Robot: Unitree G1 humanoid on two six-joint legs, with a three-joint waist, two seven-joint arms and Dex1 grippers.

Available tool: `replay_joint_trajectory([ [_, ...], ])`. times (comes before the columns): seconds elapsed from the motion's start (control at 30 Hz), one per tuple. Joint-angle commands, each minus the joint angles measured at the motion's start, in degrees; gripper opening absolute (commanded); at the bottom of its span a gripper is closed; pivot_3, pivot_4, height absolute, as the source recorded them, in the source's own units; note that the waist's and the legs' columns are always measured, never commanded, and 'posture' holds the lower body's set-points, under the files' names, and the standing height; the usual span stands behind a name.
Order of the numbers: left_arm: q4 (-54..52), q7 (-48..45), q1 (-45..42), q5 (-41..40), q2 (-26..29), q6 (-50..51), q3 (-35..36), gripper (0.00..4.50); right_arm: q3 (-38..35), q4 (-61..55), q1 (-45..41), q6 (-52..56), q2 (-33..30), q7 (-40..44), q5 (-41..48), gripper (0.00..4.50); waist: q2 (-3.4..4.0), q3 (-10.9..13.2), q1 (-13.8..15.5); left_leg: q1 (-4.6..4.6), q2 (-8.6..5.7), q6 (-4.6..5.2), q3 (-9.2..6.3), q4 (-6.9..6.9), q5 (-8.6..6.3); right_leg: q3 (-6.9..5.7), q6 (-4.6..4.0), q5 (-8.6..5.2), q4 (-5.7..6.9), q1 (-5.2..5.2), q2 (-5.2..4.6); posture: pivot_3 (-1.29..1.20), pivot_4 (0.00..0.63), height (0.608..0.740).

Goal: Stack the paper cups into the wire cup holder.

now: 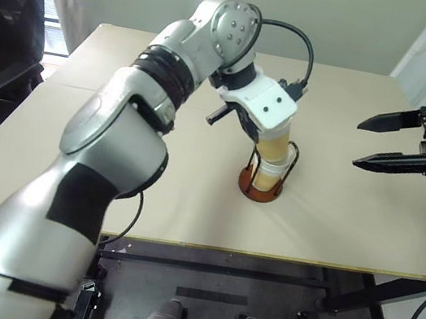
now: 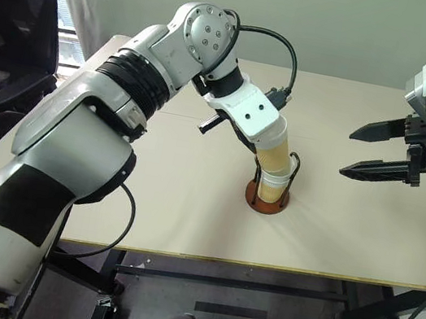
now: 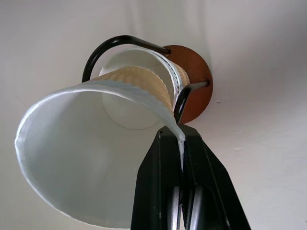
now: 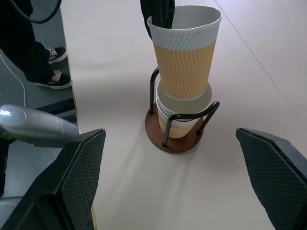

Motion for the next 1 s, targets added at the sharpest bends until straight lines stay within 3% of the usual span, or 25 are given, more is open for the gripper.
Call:
replay_joint_trajectory([
  [0.03,-0.59,-1.68,-1.53,0.27,0.52,-0.09,1.72,0.03,-2.57,-0.79,-0.88,-0.34,-0.38,0.13,-0.21,4.45,0.00,0.00,0.00,0.00,-0.02,0.00,0.03,0.00,0.00,-0.03,0.00,0.00,0.00,0.00,0.03,0.00,0.150,0.740],
  [0.83,0.00,-1.12,-0.22,6.84,-1.50,-1.17,6.41,0.03,-2.98,-1.53,-0.40,0.45,-1.01,-0.09,-0.44,4.45,0.00,0.00,-0.03,-0.01,0.00,0.00,0.00,-0.01,0.00,0.01,0.00,0.00,-0.02,0.00,0.00,0.00,0.150,0.740],
  [0.93,0.30,-1.04,-0.22,8.30,-1.47,-0.79,6.78,0.57,-3.00,-1.51,-0.29,0.36,-1.03,-0.18,-0.50,4.45,0.00,0.00,-0.03,-0.01,-0.01,0.00,0.01,-0.01,0.00,0.02,0.00,0.00,-0.02,0.00,0.00,0.00,0.150,0.740],
  [1.0,0.40,-0.66,-0.15,8.88,-1.60,-1.21,7.18,1.21,-2.92,-1.50,-0.25,0.28,-1.01,-0.20,-0.58,4.45,0.00,0.00,-0.02,0.00,-0.02,0.01,0.03,-0.02,0.00,0.00,0.00,0.00,-0.03,0.00,0.02,0.00,0.150,0.740],
])
